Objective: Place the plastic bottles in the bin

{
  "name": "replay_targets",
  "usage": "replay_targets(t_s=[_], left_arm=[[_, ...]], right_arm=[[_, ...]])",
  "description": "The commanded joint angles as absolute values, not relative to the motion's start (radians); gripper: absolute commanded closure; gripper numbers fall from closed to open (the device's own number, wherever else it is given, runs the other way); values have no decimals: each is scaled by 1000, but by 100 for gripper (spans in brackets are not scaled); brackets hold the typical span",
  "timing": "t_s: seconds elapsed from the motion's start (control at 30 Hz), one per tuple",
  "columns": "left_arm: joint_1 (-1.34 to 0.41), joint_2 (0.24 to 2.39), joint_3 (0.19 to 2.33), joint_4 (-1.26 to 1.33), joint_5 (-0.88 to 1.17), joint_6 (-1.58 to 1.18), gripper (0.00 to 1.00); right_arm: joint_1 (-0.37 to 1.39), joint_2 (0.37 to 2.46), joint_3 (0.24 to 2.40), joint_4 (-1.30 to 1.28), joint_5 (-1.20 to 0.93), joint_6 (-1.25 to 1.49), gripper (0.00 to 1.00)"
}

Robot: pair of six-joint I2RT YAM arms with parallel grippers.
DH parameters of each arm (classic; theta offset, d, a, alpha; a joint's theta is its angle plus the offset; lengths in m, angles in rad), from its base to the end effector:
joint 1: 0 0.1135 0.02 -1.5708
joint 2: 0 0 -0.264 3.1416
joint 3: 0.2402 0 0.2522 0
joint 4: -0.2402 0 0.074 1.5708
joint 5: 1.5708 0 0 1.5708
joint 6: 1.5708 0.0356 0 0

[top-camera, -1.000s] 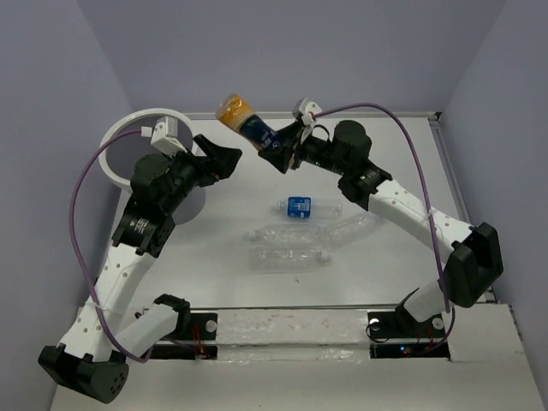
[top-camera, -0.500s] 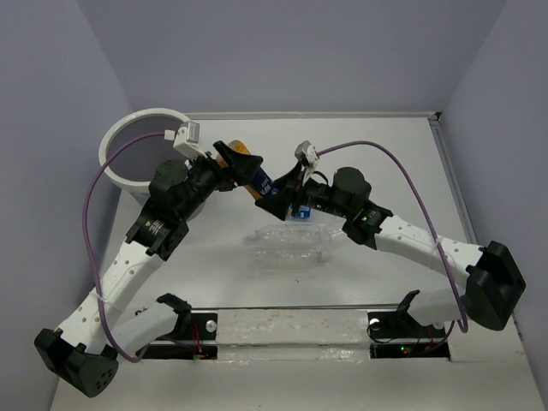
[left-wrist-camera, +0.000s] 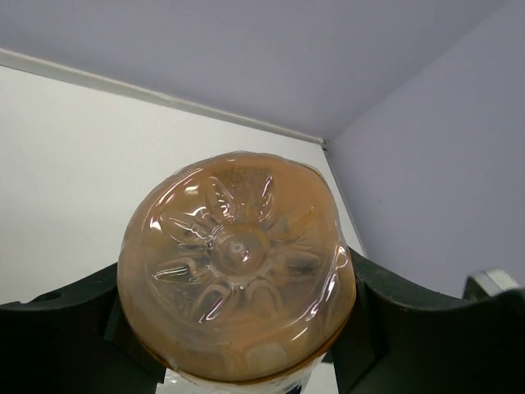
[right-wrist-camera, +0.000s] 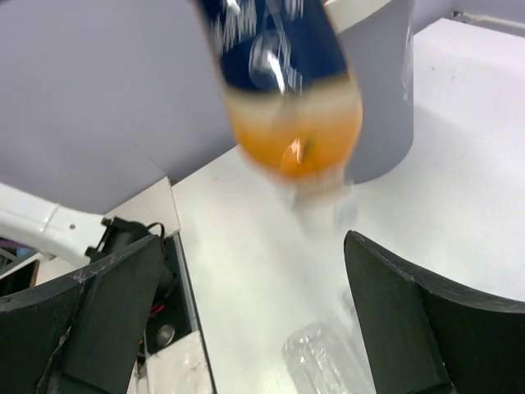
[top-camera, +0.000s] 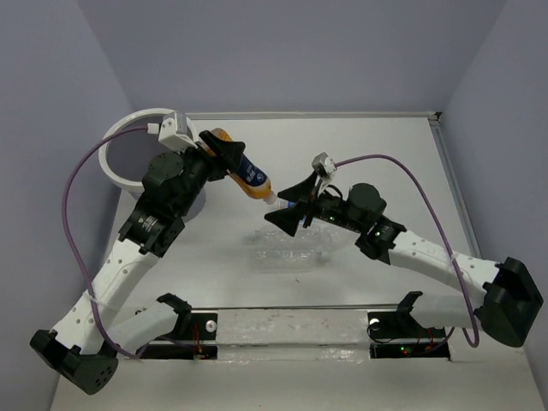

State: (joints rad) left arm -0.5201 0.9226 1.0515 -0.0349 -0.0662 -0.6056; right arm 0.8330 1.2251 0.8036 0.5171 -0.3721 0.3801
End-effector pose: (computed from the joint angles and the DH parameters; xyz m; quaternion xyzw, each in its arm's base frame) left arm 0.1789 -0.0998 0.4252 -0.0532 0.6711 -0.3756 0.6370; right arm 0.1823 0.2198 0.3266 -0.2818 0.6133 0.5168 0.5267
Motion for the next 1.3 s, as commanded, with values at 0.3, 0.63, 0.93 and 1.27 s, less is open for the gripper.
replay_targets(t_s=[0.3,0.63,0.93,1.27], left_arm=[[-228,966,1382,-115,-613,-419,61],[-49,1040,1250,-51,-663,-426,57],[-37,1034,1155,-6,-547,-457,1],[-184,894,1123,60,-238,-396,1]], right_arm=[[853,694,531,263,-99,388,4],[853,492,442,-32,261,422,7],[853,600,515,-215,484,477,14],[770,901,610,-269,698,707,0]])
